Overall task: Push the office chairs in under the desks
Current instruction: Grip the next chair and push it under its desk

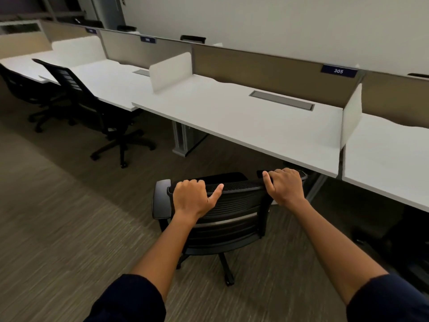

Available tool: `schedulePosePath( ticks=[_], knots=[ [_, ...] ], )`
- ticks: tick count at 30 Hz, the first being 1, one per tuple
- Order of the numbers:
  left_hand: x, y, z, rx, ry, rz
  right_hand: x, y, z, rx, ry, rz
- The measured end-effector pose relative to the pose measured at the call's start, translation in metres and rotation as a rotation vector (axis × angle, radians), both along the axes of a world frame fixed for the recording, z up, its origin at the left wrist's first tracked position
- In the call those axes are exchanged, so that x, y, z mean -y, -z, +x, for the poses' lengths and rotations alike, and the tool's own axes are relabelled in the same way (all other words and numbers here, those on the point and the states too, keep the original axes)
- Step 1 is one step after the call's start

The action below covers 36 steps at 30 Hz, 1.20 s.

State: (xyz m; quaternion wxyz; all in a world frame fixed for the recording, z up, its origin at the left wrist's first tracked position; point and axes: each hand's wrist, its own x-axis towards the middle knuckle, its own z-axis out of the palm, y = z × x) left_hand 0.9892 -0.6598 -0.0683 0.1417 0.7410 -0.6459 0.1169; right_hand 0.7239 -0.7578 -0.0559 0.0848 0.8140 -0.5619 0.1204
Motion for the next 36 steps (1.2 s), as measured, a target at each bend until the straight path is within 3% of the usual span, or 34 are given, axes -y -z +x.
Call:
schedulePosePath(
  ticks=[11, 17, 36],
  knots=[
    [0.072, -0.003, 0.074, 0.024, 0.19, 0.126, 0.037, 0.013, 0.057, 0.052, 0.152, -0.095],
    [0.122, -0.009, 0.121, 0.042, 0.33, 0.167, 0.06, 0.013, 0.098, 0.086, 0.281, -0.037],
    [0.267, -0.01, 0.14, 0.072, 0.344, 0.147, 0.188, 0.005, 0.115, 0.1, 0.362, 0.021]
  ],
)
